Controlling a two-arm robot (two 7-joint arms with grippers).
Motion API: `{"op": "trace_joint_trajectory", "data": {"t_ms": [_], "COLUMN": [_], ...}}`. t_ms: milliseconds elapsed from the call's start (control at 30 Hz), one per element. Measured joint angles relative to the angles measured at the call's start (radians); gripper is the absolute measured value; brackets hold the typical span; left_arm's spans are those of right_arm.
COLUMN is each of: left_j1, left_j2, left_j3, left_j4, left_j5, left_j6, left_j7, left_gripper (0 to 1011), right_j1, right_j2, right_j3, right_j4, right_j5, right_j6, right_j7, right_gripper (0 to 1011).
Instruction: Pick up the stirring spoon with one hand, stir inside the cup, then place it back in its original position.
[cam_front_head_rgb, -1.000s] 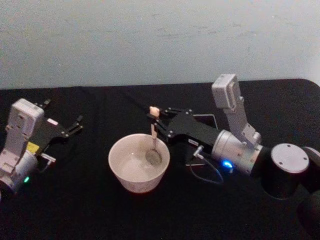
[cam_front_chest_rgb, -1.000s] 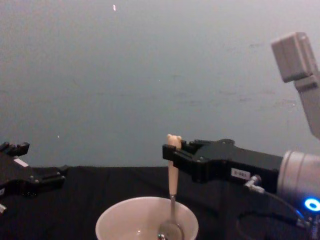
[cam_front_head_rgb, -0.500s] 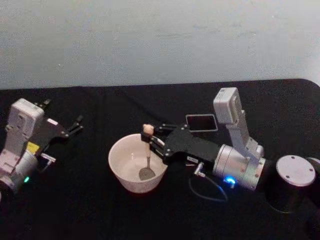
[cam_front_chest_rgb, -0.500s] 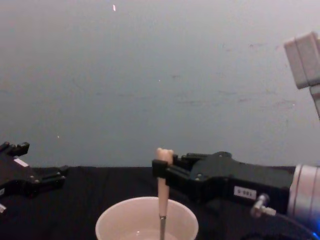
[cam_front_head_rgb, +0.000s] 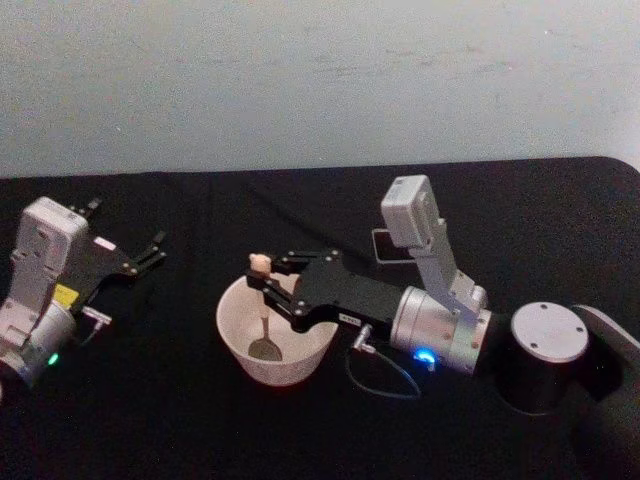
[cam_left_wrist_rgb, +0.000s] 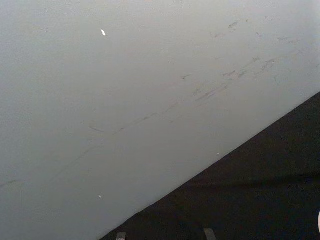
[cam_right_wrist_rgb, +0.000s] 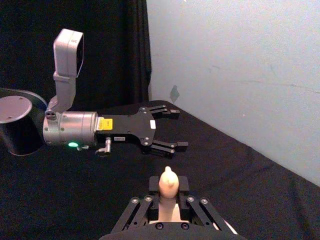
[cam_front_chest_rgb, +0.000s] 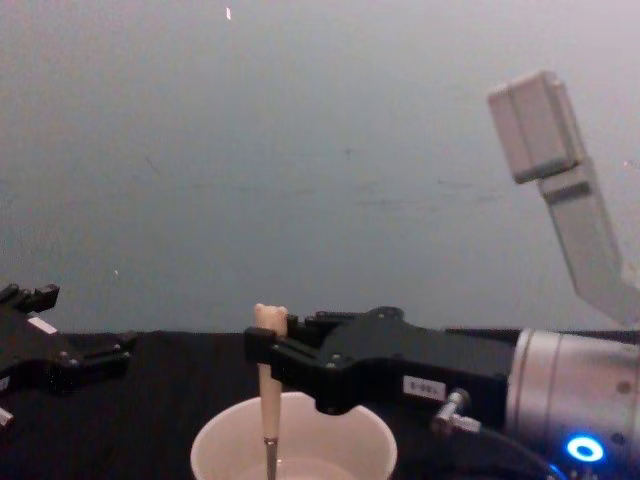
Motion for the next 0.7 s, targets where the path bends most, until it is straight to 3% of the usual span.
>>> {"op": "trace_joint_trajectory", "data": {"t_ms": [267,400,700], "left_j1": [0.000,0.000,0.000], "left_j2": [0.000,0.000,0.000], "left_j3": [0.000,0.000,0.000], "left_j4": [0.000,0.000,0.000], "left_j5": [0.000,0.000,0.000], "left_j6": [0.000,0.000,0.000], "left_j7": [0.000,0.000,0.000], "left_gripper": [1001,1001,1001], "right_j1": [0.043,0.067,0.079], "right_j2": [-0.039,-0.060,-0.065], "right_j3": [-0.010,0.006,0.045], "right_j4": [0.069,0.112,0.137], "right_j5": [-0.026,-0.038,-0.046], "right_j6": [-0.016,-0.023,-0.025], "right_j7": [-0.020,-0.046,-0.075], "right_gripper": [214,214,214]}}
